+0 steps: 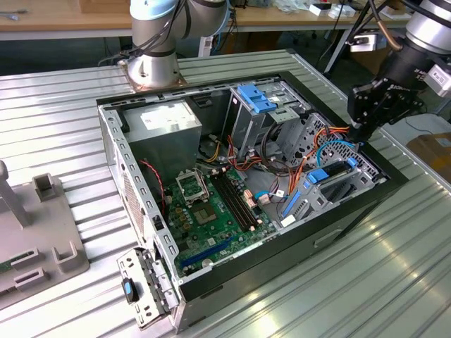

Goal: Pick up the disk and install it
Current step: 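Insert the first disk wire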

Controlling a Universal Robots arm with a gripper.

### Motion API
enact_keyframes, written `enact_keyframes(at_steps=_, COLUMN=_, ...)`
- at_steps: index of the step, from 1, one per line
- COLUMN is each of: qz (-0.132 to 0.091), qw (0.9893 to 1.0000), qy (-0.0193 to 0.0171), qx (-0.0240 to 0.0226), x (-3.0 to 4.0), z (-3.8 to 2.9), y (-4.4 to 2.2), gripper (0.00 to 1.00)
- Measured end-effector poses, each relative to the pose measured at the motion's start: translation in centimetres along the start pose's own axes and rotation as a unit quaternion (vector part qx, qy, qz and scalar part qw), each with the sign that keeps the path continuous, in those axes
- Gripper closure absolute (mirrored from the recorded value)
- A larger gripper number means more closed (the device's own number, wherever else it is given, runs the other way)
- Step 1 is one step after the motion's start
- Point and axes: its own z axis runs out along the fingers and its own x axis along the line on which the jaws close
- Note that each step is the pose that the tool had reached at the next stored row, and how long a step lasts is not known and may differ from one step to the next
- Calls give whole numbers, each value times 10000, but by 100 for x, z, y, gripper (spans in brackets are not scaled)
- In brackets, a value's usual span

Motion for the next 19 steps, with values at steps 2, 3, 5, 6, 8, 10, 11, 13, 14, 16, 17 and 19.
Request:
enact_keyframes(at_steps=2, qz=0, qw=10000, qy=0, qx=0, x=-6, z=0, y=0, gripper=67)
enact_keyframes(at_steps=3, qz=0, qw=10000, qy=0, qx=0, x=-9, z=0, y=0, gripper=67)
enact_keyframes(at_steps=5, qz=0, qw=10000, qy=0, qx=0, x=-15, z=0, y=0, gripper=67)
enact_keyframes(at_steps=6, qz=0, qw=10000, qy=0, qx=-1, x=-16, z=0, y=0, gripper=67)
enact_keyframes(at_steps=8, qz=0, qw=10000, qy=0, qx=0, x=-16, z=3, y=0, gripper=67)
enact_keyframes(at_steps=10, qz=0, qw=10000, qy=2, qx=0, x=-16, z=5, y=0, gripper=67)
enact_keyframes(at_steps=11, qz=1, qw=10000, qy=8, qx=4, x=-18, z=10, y=1, gripper=67)
enact_keyframes(at_steps=13, qz=0, qw=10000, qy=14, qx=7, x=-18, z=15, y=-1, gripper=67)
enact_keyframes(at_steps=14, qz=2, qw=10000, qy=14, qx=8, x=-18, z=15, y=-2, gripper=67)
enact_keyframes(at_steps=16, qz=4, qw=10000, qy=15, qx=6, x=-6, z=14, y=-9, gripper=67)
enact_keyframes(at_steps=17, qz=5, qw=10000, qy=15, qx=7, x=27, z=15, y=-21, gripper=67)
enact_keyframes(at_steps=19, qz=9, qw=10000, qy=14, qx=8, x=36, z=17, y=-31, gripper=67)
